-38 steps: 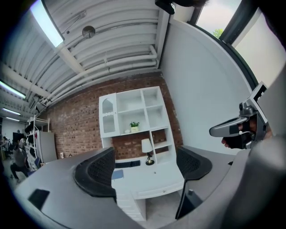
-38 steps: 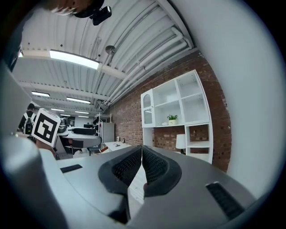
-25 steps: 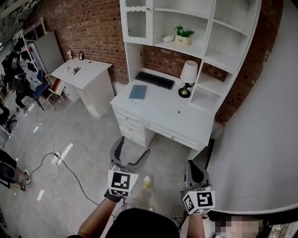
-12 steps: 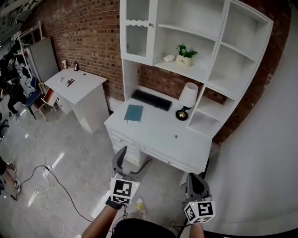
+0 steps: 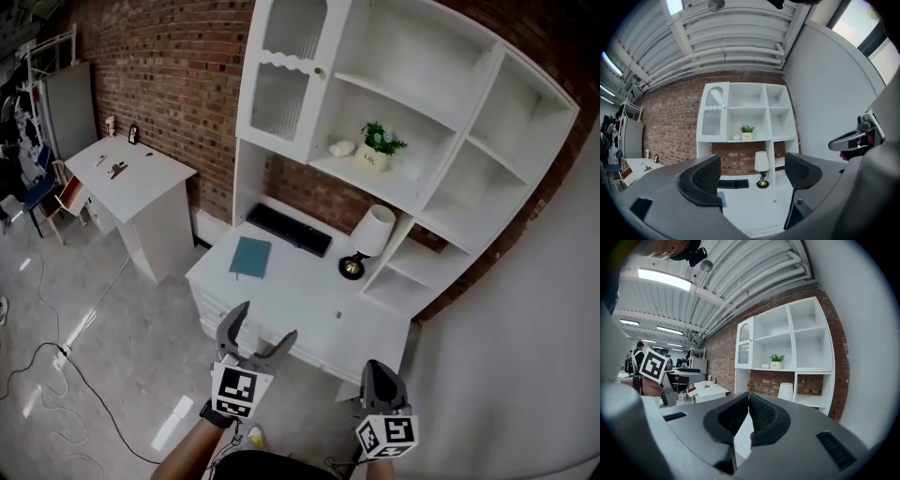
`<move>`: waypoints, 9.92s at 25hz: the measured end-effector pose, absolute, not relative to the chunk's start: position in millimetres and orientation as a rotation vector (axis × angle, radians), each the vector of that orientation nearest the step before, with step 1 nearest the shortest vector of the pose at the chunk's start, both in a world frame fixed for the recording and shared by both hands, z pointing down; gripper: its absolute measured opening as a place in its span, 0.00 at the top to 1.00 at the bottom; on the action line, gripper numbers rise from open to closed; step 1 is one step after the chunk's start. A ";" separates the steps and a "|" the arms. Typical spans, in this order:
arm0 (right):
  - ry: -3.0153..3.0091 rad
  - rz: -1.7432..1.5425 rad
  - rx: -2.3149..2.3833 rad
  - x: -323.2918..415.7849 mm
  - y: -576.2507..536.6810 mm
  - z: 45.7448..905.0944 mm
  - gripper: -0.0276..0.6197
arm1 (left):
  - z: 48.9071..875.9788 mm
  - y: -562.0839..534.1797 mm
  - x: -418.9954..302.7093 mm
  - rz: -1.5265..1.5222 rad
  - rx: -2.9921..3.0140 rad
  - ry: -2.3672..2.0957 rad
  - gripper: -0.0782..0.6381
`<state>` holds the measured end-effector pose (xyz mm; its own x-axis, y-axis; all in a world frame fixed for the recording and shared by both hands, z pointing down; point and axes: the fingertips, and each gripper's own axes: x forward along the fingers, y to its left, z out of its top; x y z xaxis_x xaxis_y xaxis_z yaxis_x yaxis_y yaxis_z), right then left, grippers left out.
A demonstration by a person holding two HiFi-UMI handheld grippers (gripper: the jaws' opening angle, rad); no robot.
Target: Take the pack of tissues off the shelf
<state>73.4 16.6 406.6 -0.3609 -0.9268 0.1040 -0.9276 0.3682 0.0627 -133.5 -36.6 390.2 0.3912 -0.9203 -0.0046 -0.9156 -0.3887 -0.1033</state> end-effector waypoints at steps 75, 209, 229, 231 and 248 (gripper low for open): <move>-2.794 0.133 1.341 82.2 -416.7 442.2 0.95 | 290.9 -656.5 -26.7 -0.508 -2.446 1.599 0.37; -2.487 0.483 1.332 -0.5 -479.9 654.0 0.95 | 650.8 -408.2 -89.9 -0.416 -2.651 2.056 0.83; -2.110 0.960 1.120 -10.2 -457.2 819.1 0.95 | 810.7 -392.1 -88.8 -0.807 -2.826 2.212 0.83; -2.097 0.975 1.089 -10.1 -450.6 823.3 0.95 | 816.2 -388.9 -90.2 -0.828 -2.823 2.225 0.83; -2.074 0.949 1.033 -13.2 -432.5 837.0 0.95 | 835.6 -382.0 -93.0 -1.011 -2.832 2.268 0.83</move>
<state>-13.2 -432.5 837.0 -0.4965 -0.3903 0.7754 -0.8419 0.4342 -0.3205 -93.0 -382.0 835.6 0.2131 -0.6629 0.7178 -0.9769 -0.1544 0.1475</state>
